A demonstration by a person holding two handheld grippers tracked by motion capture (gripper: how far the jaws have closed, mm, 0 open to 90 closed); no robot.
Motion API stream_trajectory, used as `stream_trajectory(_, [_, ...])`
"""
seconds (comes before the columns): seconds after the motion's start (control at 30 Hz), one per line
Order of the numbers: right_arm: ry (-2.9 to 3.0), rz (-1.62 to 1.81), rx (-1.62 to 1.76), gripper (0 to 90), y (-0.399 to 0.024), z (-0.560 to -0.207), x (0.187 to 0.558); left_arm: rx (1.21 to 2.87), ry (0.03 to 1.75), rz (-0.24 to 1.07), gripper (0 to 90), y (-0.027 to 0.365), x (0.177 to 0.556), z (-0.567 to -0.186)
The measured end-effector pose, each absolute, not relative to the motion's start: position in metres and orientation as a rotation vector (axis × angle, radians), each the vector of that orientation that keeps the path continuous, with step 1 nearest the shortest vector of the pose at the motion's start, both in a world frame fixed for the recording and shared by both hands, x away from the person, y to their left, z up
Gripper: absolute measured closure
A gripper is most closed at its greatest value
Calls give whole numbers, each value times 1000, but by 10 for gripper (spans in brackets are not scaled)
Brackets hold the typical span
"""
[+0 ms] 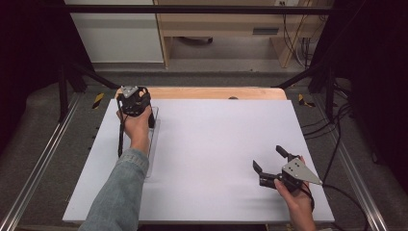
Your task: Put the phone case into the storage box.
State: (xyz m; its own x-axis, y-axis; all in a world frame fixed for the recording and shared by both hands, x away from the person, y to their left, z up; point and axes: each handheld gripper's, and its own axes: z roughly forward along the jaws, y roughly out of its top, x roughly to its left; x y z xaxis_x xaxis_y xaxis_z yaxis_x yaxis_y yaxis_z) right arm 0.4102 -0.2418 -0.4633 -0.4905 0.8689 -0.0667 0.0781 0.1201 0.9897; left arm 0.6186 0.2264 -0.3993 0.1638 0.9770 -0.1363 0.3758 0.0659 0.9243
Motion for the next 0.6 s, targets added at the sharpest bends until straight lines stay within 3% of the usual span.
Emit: stream_trajectory(0.6, [1701, 1443, 929, 42, -242, -463, 410, 1505, 1360, 796, 866, 223, 619, -400])
